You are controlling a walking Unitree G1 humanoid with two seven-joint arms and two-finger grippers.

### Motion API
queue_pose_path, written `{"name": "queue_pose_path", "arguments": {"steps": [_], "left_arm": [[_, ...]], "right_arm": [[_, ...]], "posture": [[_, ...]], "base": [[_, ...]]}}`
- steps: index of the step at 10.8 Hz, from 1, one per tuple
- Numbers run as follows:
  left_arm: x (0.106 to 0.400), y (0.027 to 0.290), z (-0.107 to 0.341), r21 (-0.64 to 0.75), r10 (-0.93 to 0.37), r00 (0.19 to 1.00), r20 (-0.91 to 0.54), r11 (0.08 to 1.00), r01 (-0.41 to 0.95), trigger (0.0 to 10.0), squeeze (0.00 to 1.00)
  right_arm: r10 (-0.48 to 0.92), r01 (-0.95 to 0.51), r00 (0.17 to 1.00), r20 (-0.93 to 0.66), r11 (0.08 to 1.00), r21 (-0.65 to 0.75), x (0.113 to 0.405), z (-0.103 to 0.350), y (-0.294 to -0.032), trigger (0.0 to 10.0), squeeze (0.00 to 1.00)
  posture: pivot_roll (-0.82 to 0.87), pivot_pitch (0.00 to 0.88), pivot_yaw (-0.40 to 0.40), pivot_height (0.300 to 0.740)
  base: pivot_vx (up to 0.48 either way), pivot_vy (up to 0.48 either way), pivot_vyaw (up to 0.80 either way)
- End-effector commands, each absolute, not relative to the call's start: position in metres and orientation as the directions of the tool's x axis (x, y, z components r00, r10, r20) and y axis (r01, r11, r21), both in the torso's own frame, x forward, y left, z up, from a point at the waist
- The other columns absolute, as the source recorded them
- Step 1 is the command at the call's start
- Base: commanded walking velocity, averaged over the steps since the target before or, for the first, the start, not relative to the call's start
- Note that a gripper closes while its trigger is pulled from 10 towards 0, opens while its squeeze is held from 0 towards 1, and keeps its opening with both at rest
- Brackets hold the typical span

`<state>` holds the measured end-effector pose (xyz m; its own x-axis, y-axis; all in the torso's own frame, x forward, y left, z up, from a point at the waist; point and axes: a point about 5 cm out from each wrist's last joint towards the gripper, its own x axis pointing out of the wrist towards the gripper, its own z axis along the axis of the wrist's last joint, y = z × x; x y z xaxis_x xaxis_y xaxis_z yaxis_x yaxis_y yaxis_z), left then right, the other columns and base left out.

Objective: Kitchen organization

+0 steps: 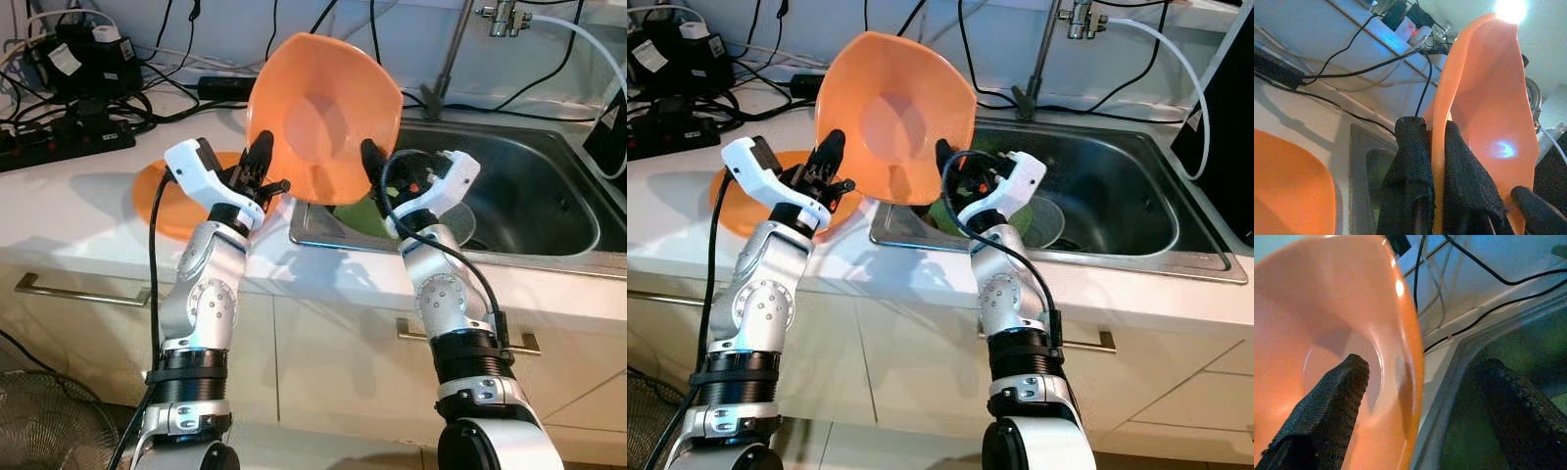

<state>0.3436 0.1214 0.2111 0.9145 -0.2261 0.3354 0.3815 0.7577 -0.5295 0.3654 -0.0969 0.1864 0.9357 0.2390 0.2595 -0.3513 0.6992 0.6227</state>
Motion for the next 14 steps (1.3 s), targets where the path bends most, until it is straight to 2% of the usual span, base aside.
{"name": "queue_pose_path", "arguments": {"steps": [1,6,11,14], "left_arm": [[0.3412,0.1169,0.222,-0.509,-0.258,0.887,0.383,0.742,0.436,10.0,0.0],[0.3389,0.1116,0.2235,-0.52,-0.29,0.871,0.396,0.711,0.473,10.0,0.0],[0.3382,0.109,0.2231,-0.52,-0.307,0.866,0.394,0.703,0.486,10.0,0.0],[0.3381,0.1095,0.2229,-0.503,-0.307,0.869,0.389,0.72,0.479,10.0,0.0]], "right_arm": [[0.24,-0.372,0.927,0.287,0.674,0.639,0.3662,0.1937,-0.0959,0.0,0.0],[0.3,-0.424,0.905,0.301,0.604,0.674,0.3633,0.1932,-0.0891,0.0,0.0],[0.292,-0.431,0.901,0.321,0.514,0.741,0.3629,0.1944,-0.0921,0.0,0.0],[0.297,-0.438,0.897,0.327,0.514,0.738,0.3623,0.1955,-0.0928,0.0,0.0]], "posture": [[0.22,0.0,-0.027,0.74],[0.22,0.0,-0.028,0.74],[0.22,0.0,-0.028,0.74],[0.22,0.0,-0.027,0.74]], "base": [[0.0,0.0,0.0],[0.0,0.0,0.0],[0.0,0.0,0.0],[0.0,0.0,0.0]]}}
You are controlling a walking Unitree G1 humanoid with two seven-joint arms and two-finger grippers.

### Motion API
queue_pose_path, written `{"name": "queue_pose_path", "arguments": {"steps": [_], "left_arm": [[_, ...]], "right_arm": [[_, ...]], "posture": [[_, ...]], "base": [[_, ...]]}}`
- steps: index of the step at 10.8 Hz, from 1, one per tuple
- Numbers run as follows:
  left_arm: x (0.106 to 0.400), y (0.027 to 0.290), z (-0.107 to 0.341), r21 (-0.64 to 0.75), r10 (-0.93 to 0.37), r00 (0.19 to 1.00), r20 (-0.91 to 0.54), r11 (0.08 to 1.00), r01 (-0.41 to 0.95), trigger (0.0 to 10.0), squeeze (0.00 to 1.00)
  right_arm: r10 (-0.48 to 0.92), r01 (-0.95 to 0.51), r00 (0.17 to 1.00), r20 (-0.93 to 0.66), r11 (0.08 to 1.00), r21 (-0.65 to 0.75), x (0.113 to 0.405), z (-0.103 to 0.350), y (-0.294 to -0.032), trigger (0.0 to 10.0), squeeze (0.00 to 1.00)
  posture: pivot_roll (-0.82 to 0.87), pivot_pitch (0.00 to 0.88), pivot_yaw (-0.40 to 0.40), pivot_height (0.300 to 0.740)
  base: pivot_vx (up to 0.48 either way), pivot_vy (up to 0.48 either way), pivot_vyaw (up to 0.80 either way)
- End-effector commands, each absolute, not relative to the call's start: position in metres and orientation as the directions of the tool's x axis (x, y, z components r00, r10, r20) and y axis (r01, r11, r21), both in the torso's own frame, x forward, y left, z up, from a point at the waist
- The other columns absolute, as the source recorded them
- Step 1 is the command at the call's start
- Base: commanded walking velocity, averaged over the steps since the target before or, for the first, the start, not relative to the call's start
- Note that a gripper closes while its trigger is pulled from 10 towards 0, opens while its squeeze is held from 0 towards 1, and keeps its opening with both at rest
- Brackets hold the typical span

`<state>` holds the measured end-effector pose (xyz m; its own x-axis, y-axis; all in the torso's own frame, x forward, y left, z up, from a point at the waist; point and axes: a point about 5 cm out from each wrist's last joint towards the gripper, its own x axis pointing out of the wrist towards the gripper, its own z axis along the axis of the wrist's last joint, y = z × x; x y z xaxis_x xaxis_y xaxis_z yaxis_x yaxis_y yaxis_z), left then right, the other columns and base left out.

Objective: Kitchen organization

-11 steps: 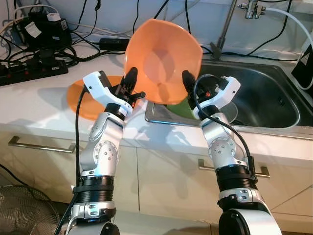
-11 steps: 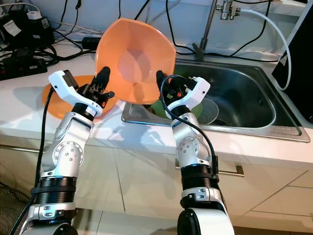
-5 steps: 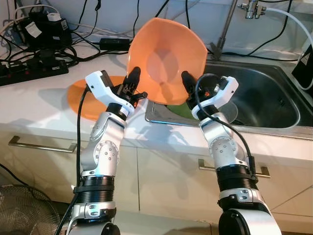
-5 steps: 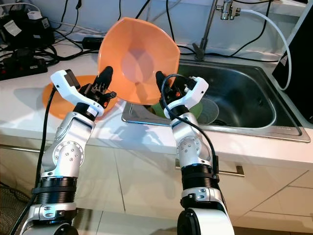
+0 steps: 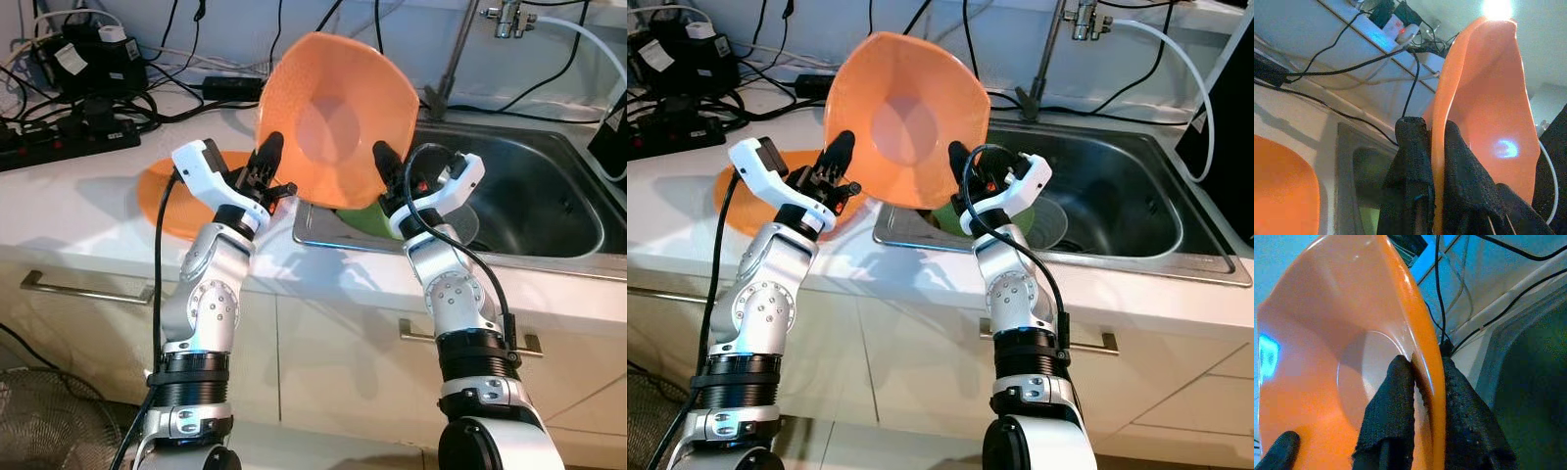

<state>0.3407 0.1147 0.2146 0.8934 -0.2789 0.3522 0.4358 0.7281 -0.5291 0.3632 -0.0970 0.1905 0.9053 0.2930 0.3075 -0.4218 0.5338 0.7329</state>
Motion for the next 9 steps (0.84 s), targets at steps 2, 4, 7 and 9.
{"name": "queue_pose_path", "arguments": {"steps": [2,4,7,9], "left_arm": [[0.3381,0.1087,0.2225,-0.498,-0.309,0.87,0.385,0.723,0.478,10.0,0.0],[0.3381,0.1086,0.2229,-0.494,-0.308,0.87,0.385,0.727,0.476,10.0,0.0],[0.3362,0.1059,0.2227,-0.489,-0.332,0.858,0.392,0.715,0.5,10.0,1.0],[0.3361,0.1058,0.2221,-0.491,-0.334,0.858,0.39,0.713,0.501,10.0,1.0]], "right_arm": [[0.3,-0.438,0.897,0.323,0.519,0.734,0.3621,0.1948,-0.0927,0.0,0.0],[0.303,-0.442,0.895,0.326,0.513,0.736,0.362,0.1952,-0.0927,0.0,0.0],[0.293,-0.438,0.896,0.332,0.47,0.767,0.3623,0.1963,-0.0935,0.0,0.0],[0.257,-0.414,0.908,0.33,0.444,0.795,0.365,0.1978,-0.0992,0.0,0.0]], "posture": [[0.22,0.0,-0.026,0.74],[0.21,0.0,-0.027,0.74],[0.22,0.0,-0.029,0.74],[0.22,0.0,-0.029,0.74]], "base": [[0.0,0.0,0.0],[0.0,0.0,0.0],[0.0,0.0,0.0],[0.0,0.0,0.0]]}}
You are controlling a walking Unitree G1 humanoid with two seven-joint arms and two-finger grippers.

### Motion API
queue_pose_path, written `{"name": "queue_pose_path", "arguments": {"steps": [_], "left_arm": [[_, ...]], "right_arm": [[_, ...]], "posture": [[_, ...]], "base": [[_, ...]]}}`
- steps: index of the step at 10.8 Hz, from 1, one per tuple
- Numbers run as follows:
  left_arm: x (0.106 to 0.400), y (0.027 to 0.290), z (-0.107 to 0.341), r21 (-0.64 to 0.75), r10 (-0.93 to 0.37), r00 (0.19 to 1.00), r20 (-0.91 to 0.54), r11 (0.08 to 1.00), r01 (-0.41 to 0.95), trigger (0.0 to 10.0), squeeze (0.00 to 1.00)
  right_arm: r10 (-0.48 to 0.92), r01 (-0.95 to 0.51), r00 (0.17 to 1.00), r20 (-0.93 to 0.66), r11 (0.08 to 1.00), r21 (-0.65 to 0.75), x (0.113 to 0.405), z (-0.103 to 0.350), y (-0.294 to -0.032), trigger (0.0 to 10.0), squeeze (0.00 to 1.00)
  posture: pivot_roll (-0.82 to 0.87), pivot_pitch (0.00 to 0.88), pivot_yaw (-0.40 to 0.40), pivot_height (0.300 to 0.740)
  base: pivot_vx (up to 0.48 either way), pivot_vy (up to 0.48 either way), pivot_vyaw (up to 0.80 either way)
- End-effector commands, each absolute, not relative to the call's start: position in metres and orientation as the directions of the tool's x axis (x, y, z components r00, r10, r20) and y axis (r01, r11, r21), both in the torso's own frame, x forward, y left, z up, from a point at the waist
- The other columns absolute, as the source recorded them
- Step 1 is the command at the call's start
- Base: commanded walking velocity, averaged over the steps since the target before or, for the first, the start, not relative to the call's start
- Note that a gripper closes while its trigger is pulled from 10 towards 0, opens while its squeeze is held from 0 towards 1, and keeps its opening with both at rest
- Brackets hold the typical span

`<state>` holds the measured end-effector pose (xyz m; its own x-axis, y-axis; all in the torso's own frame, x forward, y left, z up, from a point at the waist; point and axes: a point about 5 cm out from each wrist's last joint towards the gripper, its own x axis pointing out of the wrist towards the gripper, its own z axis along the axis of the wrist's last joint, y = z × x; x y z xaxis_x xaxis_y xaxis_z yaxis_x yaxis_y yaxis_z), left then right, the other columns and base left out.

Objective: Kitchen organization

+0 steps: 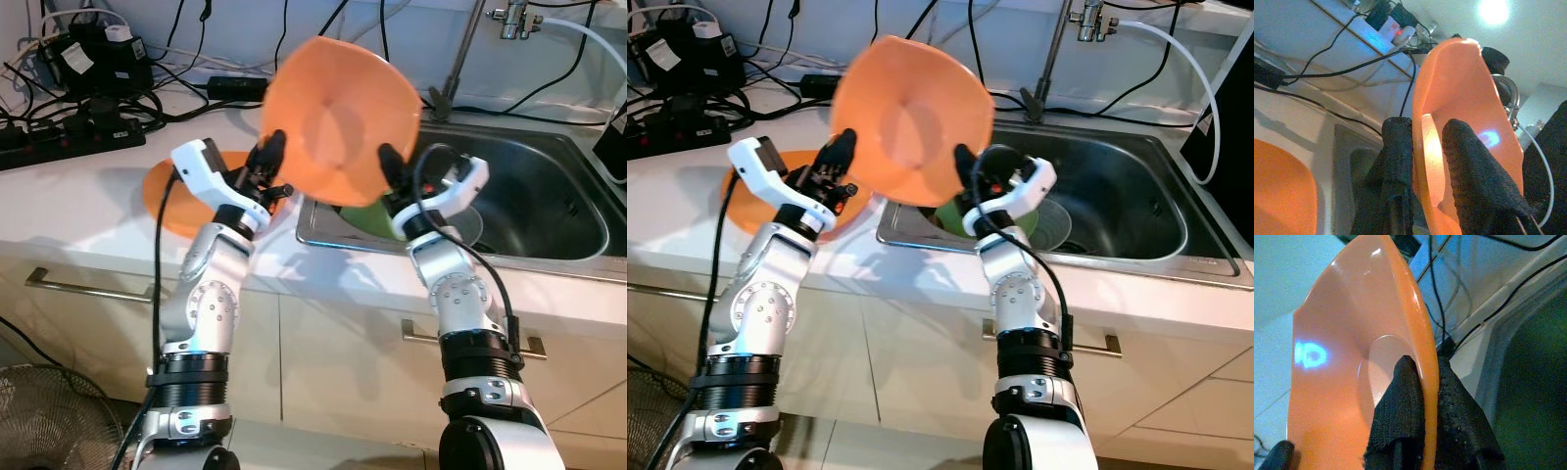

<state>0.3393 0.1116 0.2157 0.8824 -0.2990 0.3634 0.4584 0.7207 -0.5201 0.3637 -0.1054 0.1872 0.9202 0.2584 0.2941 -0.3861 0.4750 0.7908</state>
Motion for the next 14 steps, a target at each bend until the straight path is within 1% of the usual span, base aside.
{"name": "queue_pose_path", "arguments": {"steps": [1,2,3,5,6,7,8,9,10,11,12,13,14], "left_arm": [[0.336,0.106,0.221,-0.489,-0.333,0.861,0.384,0.718,0.495,10.0,1.0],[0.336,0.105,0.219,-0.476,-0.342,0.865,0.368,0.73,0.491,10.0,1.0],[0.336,0.103,0.216,-0.444,-0.354,0.869,0.346,0.754,0.484,10.0,0.0],[0.336,0.101,0.212,-0.402,-0.368,0.874,0.318,0.783,0.475,10.0,0.0],[0.332,0.093,0.204,-0.288,-0.442,0.862,0.246,0.816,0.501,10.0,0.0],[0.326,0.083,0.194,-0.167,-0.528,0.835,0.155,0.819,0.549,10.0,0.0],[0.316,0.071,0.178,-0.046,-0.605,0.796,-0.016,0.796,0.604,10.0,0.0],[0.312,0.068,0.175,-0.024,-0.632,0.773,-0.061,0.775,0.631,10.0,0.0],[0.308,0.065,0.175,-0.006,-0.65,0.755,-0.082,0.758,0.652,10.0,0.0],[0.306,0.064,0.175,0.0,-0.654,0.751,-0.095,0.754,0.657,10.0,0.0],[0.305,0.064,0.175,0.002,-0.652,0.751,-0.105,0.755,0.656,10.0,0.0],[0.303,0.062,0.175,0.002,-0.654,0.747,-0.117,0.752,0.659,10.0,0.0],[0.3,0.061,0.175,0.002,-0.66,0.741,-0.126,0.746,0.665,10.0,0.0]], "right_arm": [[0.232,-0.4,0.915,0.329,0.433,0.808,0.366,0.199,-0.103,0.0,0.0],[0.187,-0.373,0.928,0.323,0.436,0.819,0.369,0.2,-0.112,0.0,0.0],[0.116,-0.334,0.942,0.316,0.446,0.831,0.374,0.203,-0.127,0.0,0.0],[0.022,-0.28,0.952,0.307,0.472,0.836,0.38,0.206,-0.149,0.0,0.0],[-0.078,-0.189,0.959,0.271,0.537,0.822,0.385,0.208,-0.172,2.6,0.0],[-0.126,-0.116,0.963,0.24,0.609,0.785,0.388,0.206,-0.184,10.0,0.0],[-0.16,-0.009,0.965,0.208,0.771,0.637,0.393,0.204,-0.195,10.0,0.0],[-0.144,0.048,0.972,0.187,0.897,0.438,0.397,0.203,-0.195,10.0,0.0],[-0.132,0.078,0.977,0.166,0.952,0.298,0.4,0.201,-0.194,10.0,0.0],[-0.113,0.08,0.983,0.148,0.975,0.209,0.403,0.201,-0.192,10.0,0.0],[-0.103,0.082,0.985,0.137,0.985,0.153,0.404,0.201,-0.189,10.0,0.0],[-0.085,0.089,0.99,0.112,0.996,-0.025,0.407,0.2,-0.183,10.0,0.0],[-0.062,0.077,0.993,0.1,0.986,-0.146,0.408,0.198,-0.176,10.0,0.0]], "posture": [[0.22,0.0,-0.029,0.74],[0.22,0.0,-0.027,0.74],[0.22,0.0,-0.026,0.74],[0.22,0.0,-0.027,0.74],[0.22,0.0,-0.029,0.74],[0.22,0.0,-0.029,0.74],[0.23,0.0,-0.031,0.74],[0.23,0.0,-0.035,0.74],[0.24,0.0,-0.04,0.74],[0.25,0.0,-0.043,0.74],[0.25,0.0,-0.044,0.74],[0.25,0.0,-0.048,0.74],[0.26,0.0,-0.05,0.74]], "base": [[0.0,0.0,0.0],[0.0,0.0,0.0],[0.0,0.0,0.0],[0.0,0.0,0.0],[0.0,0.0,0.0],[0.0,0.0,0.0],[0.0,0.0,0.0],[0.0,0.0,0.0],[0.0,0.0,0.0],[0.0,0.0,0.0],[0.0,0.0,0.0],[0.0,0.0,0.0],[0.0,0.0,0.0]]}}
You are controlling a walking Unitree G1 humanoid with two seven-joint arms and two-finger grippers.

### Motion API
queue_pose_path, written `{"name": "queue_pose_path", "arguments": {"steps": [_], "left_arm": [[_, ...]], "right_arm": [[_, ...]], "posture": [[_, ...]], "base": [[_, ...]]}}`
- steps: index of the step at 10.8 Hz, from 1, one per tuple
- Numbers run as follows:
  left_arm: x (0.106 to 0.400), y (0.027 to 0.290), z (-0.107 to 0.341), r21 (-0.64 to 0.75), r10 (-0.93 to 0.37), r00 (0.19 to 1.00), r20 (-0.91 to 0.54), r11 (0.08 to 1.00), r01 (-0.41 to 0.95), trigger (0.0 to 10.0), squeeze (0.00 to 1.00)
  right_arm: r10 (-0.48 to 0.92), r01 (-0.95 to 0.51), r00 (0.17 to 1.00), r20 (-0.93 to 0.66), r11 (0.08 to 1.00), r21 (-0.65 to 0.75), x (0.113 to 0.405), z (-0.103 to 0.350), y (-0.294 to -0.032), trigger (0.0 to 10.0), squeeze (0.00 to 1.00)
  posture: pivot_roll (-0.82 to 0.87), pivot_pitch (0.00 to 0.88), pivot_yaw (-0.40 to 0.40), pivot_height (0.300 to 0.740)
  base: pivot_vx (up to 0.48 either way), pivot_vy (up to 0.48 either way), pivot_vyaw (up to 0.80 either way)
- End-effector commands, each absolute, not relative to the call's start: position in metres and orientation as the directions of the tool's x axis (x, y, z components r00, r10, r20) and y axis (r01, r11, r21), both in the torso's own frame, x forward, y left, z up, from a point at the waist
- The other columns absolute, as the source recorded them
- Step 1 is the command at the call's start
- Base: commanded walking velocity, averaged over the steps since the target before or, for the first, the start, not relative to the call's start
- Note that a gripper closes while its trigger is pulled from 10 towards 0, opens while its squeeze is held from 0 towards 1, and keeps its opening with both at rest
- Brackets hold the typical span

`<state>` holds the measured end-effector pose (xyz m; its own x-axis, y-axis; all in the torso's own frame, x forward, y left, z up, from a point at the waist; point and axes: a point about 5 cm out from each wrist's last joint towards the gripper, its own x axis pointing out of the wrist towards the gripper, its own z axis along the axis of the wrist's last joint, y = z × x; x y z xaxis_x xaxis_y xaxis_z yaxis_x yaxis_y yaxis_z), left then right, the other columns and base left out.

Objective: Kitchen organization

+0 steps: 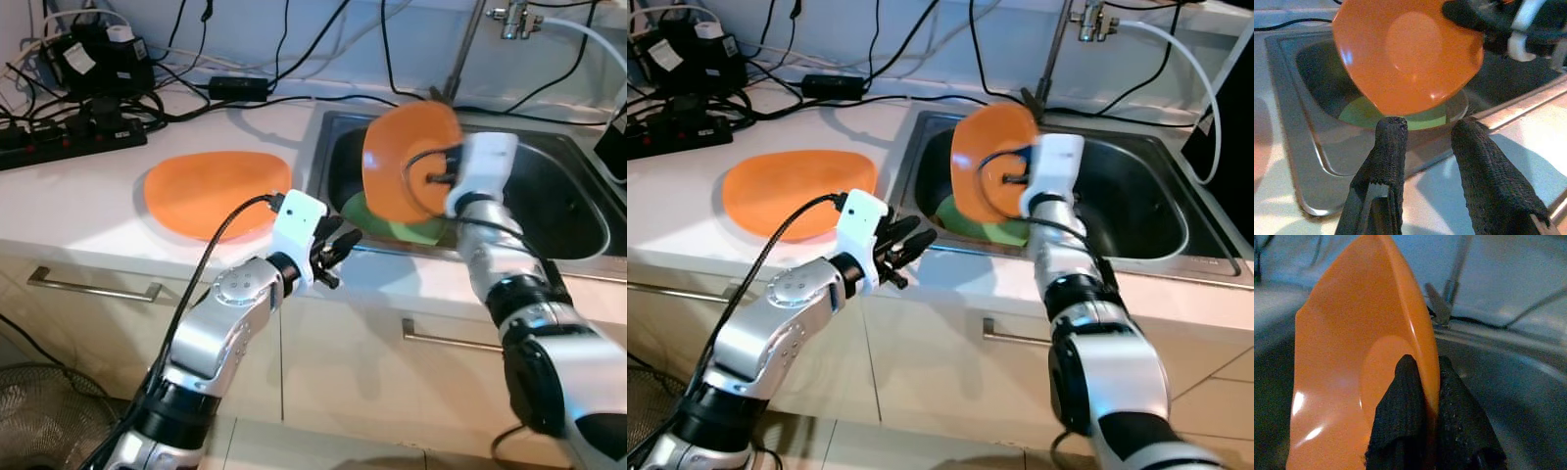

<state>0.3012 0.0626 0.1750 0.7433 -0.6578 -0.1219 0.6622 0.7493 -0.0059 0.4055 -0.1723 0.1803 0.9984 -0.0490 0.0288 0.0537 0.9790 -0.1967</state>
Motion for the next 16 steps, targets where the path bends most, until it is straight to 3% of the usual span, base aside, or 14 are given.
{"name": "queue_pose_path", "arguments": {"steps": [1,4,9,10,11,13,15,16], "left_arm": [[0.297,0.06,0.175,0.0,-0.667,0.733,-0.134,0.74,0.673,10.0,0.0],[0.292,0.061,0.174,-0.004,-0.658,0.735,-0.163,0.746,0.666,10.0,0.0],[0.289,0.061,0.172,-0.014,-0.655,0.732,-0.19,0.747,0.665,10.0,0.0],[0.289,0.061,0.171,-0.016,-0.655,0.731,-0.193,0.747,0.665,10.0,0.0],[0.289,0.061,0.171,-0.019,-0.654,0.731,-0.195,0.748,0.663,10.0,0.0],[0.289,0.061,0.17,-0.023,-0.652,0.732,-0.198,0.749,0.662,10.0,0.0],[0.289,0.061,0.17,-0.025,-0.652,0.732,-0.199,0.75,0.661,10.0,0.0],[0.29,0.061,0.169,-0.026,-0.652,0.732,-0.199,0.75,0.661,10.0,0.0]], "right_arm": [[-0.017,0.035,0.998,0.065,0.958,-0.284,0.409,0.191,-0.164,10.0,0.0],[0.043,-0.056,0.998,-0.037,0.877,-0.477,0.408,0.175,-0.15,10.0,0.0],[0.122,-0.181,0.981,-0.154,0.864,-0.469,0.404,0.156,-0.134,10.0,0.0],[0.139,-0.202,0.976,-0.171,0.87,-0.45,0.403,0.154,-0.132,10.0,1.0],[0.15,-0.216,0.973,-0.178,0.866,-0.452,0.403,0.153,-0.129,10.0,1.0],[0.149,-0.214,0.973,-0.177,0.872,-0.44,0.403,0.153,-0.129,10.0,0.0],[0.157,-0.212,0.974,-0.162,0.882,-0.421,0.404,0.158,-0.129,10.0,0.0],[0.162,-0.211,0.975,-0.155,0.892,-0.401,0.405,0.16,-0.13,10.0,1.0]], "posture": [[0.27,0.0,-0.055,0.74],[0.29,0.0,-0.067,0.74],[0.31,0.0,-0.073,0.74],[0.31,0.0,-0.073,0.74],[0.31,0.0,-0.075,0.74],[0.31,0.0,-0.076,0.74],[0.3,0.0,-0.074,0.74],[0.3,0.0,-0.072,0.74]], "base": [[0.0,0.0,0.0],[0.0,0.0,0.0],[0.0,0.0,0.0],[0.0,0.0,0.0],[0.0,0.0,0.0],[0.0,0.0,0.0],[0.0,0.0,0.0],[0.0,0.0,0.0]]}}
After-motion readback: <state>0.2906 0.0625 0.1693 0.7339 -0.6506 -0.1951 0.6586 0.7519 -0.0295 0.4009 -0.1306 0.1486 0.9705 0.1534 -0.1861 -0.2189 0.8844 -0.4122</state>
